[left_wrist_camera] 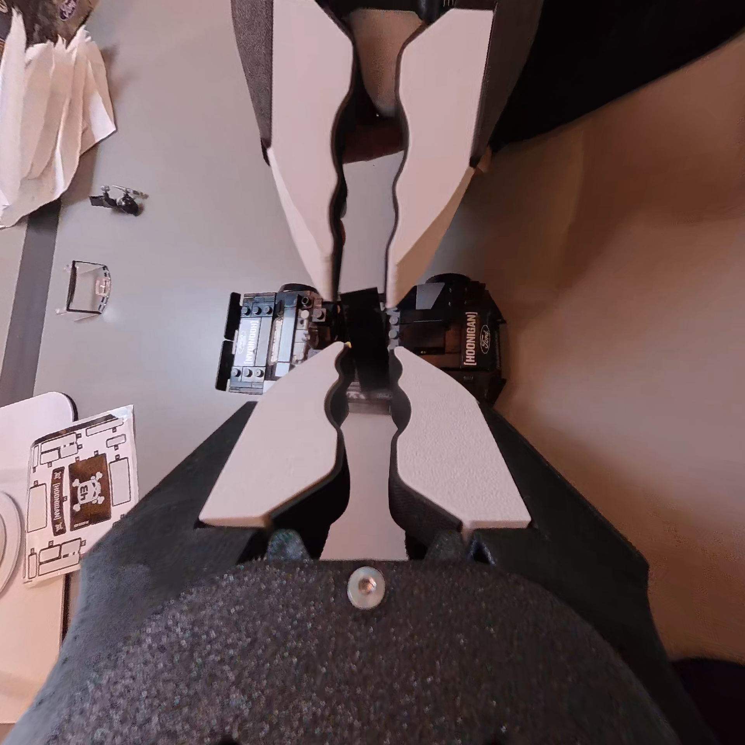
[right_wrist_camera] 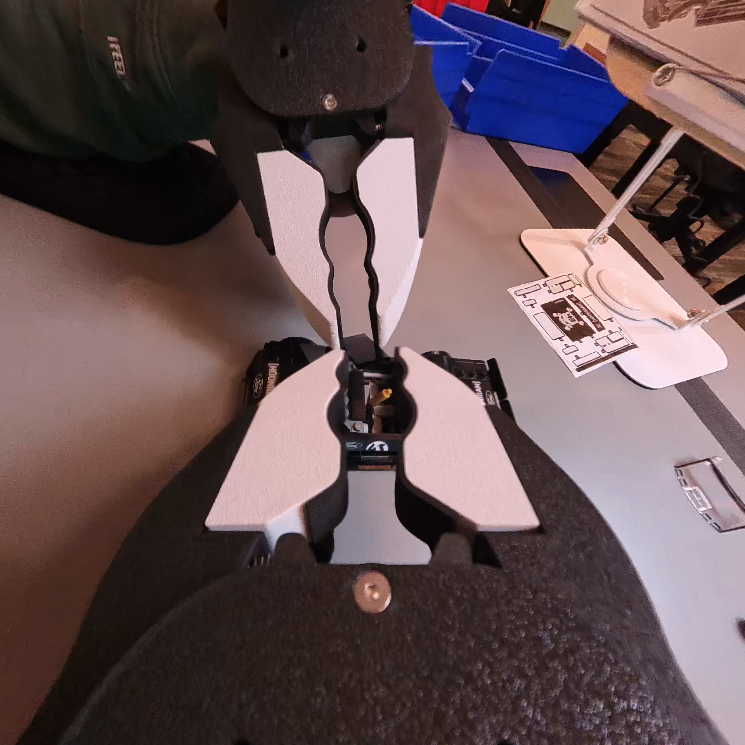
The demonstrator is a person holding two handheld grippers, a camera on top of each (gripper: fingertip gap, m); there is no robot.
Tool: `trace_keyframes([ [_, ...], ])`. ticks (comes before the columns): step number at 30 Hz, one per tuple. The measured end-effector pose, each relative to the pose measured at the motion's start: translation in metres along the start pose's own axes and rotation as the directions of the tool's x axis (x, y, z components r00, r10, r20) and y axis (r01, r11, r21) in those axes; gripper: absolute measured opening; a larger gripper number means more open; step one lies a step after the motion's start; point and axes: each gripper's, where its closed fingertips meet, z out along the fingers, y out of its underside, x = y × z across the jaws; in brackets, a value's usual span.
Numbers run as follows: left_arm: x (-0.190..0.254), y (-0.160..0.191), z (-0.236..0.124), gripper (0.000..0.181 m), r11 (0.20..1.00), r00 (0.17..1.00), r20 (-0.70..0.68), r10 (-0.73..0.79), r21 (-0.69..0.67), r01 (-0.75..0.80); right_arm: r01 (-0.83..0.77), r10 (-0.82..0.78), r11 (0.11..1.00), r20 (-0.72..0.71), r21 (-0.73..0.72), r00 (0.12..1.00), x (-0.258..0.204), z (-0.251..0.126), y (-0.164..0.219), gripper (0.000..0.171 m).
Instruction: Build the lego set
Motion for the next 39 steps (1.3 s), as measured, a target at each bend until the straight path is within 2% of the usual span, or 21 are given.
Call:
trace_keyframes([
  [4, 0.000, -0.001, 0.000, 0.017, 1.000, 1.000, -0.006, -0.008, 0.021, 0.008, 0.007, -0.007, 1.000, -0.001, -0.008, 1.000, 0.001, -0.001, 0.002, 0.016],
  [10, -0.021, -0.017, -0.015, 0.017, 0.966, 0.991, 0.019, -0.132, 0.228, 0.124, -0.143, 0.144, 0.987, -0.011, 0.075, 0.989, 0.020, -0.010, -0.002, 0.016],
  [17, -0.044, -0.005, -0.018, 0.019, 0.938, 0.971, 0.075, -0.225, 0.286, 0.195, -0.254, 0.267, 0.956, -0.075, 0.150, 0.961, 0.046, -0.022, 0.000, 0.016],
  [26, -0.037, 0.018, 0.006, 0.029, 0.953, 0.969, 0.033, -0.245, 0.194, 0.234, -0.278, 0.278, 0.960, -0.052, 0.008, 0.959, 0.037, -0.005, 0.027, 0.016],
  [33, -0.033, 0.021, 0.014, 0.021, 0.959, 0.972, 0.026, -0.235, 0.171, 0.227, -0.297, 0.293, 0.952, -0.054, -0.070, 0.955, 0.033, 0.005, 0.037, 0.016],
  [39, -0.035, 0.021, 0.014, 0.017, 0.958, 0.971, 0.036, -0.238, 0.175, 0.228, -0.292, 0.287, 0.953, -0.063, -0.083, 0.956, 0.033, 0.005, 0.038, 0.016],
])
